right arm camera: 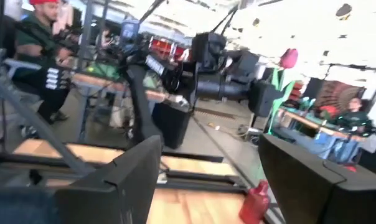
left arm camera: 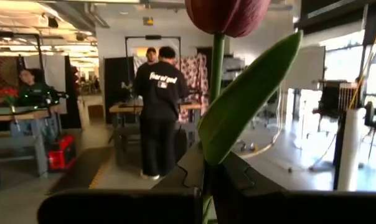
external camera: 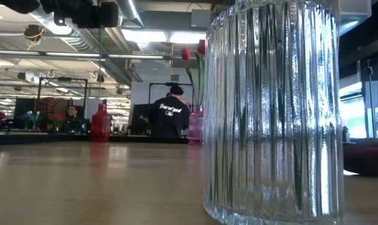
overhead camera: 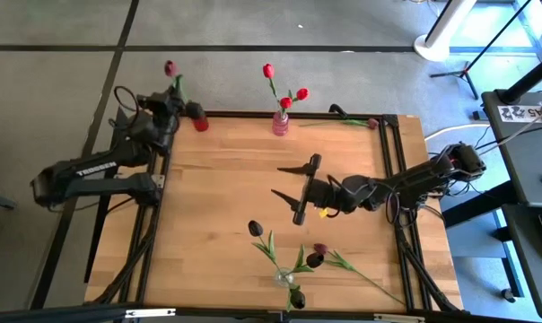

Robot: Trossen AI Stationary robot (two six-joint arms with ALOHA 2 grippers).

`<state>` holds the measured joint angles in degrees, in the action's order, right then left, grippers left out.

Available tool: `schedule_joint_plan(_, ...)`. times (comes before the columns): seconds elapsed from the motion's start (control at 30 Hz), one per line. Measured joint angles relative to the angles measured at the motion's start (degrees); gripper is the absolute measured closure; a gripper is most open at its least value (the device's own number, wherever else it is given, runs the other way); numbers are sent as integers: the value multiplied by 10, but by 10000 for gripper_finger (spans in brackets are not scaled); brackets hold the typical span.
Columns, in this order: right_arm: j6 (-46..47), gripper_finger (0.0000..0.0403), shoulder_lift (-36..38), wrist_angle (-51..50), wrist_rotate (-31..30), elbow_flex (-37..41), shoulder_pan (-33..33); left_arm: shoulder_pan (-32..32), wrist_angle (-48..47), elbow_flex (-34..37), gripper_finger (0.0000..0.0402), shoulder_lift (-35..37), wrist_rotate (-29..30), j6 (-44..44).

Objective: Sort flowers into vase by color
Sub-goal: Put the middle dark red flower into the red flower vase

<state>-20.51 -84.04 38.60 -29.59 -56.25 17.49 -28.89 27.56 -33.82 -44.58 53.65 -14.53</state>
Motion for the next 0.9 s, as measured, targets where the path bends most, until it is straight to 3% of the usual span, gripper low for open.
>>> schedule_joint_plan(0.17, -10, 132, 6, 6, -23, 0, 2, -79, 25, 0, 394, -9, -63, 14)
schedule_joint_plan(0.43, -34, 132, 11, 20, -40, 0, 1, -138, -15, 0, 395, -29, -136, 84)
schedule_joint_plan(0.9, -25, 132, 11, 5, -80, 0, 1, -174, -54, 0, 383, -105, -144, 152)
